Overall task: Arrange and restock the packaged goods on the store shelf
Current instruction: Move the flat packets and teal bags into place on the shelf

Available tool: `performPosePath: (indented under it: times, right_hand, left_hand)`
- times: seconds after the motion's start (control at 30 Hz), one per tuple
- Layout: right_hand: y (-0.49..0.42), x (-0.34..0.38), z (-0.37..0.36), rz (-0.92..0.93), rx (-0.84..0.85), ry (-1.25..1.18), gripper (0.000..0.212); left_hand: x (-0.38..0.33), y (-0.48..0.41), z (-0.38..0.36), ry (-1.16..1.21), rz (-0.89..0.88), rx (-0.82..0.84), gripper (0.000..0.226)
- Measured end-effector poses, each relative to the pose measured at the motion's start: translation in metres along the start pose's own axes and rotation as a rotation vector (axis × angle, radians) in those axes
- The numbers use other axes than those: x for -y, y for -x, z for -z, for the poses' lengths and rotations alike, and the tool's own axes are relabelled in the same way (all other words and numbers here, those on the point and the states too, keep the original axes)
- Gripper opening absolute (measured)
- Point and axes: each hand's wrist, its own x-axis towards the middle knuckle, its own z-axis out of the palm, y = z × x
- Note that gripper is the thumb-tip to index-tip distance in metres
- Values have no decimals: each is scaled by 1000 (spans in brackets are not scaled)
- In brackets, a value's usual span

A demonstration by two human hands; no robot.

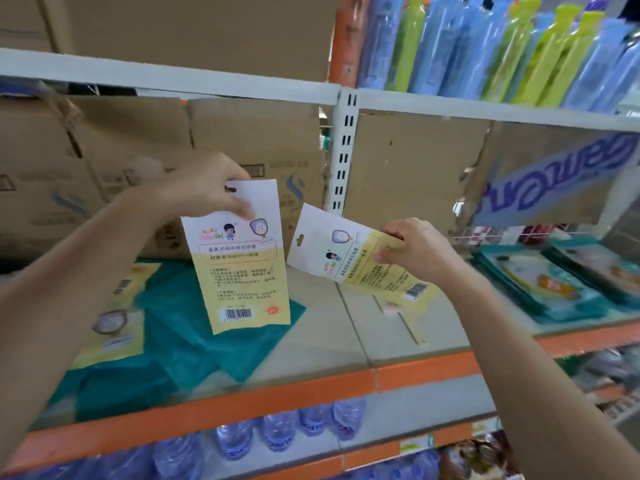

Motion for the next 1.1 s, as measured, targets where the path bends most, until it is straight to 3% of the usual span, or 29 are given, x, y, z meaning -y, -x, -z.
performPosePath:
  times: [0.17, 0.47, 0.7, 0.87, 0.97, 1.1]
  right_hand:
    - [-5, -41, 10, -33, 10, 35, 23]
    - [-12, -104, 34, -146, -81, 47, 17]
    - [-27, -162, 53, -134, -98, 7, 11]
    - [-39, -218, 68, -73, -66, 1, 22]
    - [-44, -257, 78, -22, -13, 50, 9]
    - [-47, -300, 90, 58, 33, 57, 8]
  left_hand:
    - [-36, -31, -20, 40, -13, 27, 10]
    - [-78, -93, -56, 80, -101, 83, 12]
    - [-115, -129, -86, 77, -92, 107, 10]
    - [-151, -154, -118, 81, 6, 115, 13]
    - [-170, -169, -143, 105, 96, 98, 10]
    - [-177, -177, -178, 194, 280, 63, 18]
